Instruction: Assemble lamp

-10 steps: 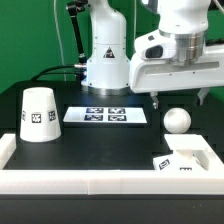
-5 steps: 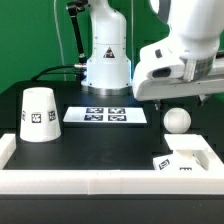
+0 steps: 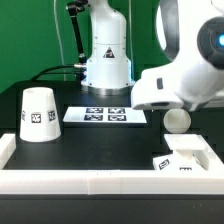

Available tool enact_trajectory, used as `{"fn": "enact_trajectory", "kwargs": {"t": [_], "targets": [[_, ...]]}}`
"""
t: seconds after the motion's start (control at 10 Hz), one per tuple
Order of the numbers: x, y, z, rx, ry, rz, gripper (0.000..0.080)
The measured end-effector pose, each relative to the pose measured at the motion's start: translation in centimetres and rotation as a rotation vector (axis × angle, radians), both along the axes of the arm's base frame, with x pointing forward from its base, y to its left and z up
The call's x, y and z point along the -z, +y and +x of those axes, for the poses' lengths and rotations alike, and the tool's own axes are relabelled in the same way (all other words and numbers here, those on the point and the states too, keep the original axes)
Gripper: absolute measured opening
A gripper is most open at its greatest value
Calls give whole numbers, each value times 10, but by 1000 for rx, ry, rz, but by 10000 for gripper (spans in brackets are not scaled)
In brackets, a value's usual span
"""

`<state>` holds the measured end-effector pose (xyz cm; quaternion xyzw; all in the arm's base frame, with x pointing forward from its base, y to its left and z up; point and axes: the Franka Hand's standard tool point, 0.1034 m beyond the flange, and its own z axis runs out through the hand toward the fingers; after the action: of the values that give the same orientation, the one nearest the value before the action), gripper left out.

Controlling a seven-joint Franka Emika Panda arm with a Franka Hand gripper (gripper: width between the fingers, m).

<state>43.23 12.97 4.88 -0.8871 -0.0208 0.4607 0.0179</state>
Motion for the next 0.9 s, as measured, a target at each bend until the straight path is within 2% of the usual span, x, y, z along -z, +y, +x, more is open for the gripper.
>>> {"fn": "enact_trajectory", "kwargs": {"t": [0.5,0.7,0.9], "targets": [[10,6,0,-9,-5,5,698],[23,7,-6,-6,-28,4,698],[31,7,-11,-5,-32,2,698]]}}
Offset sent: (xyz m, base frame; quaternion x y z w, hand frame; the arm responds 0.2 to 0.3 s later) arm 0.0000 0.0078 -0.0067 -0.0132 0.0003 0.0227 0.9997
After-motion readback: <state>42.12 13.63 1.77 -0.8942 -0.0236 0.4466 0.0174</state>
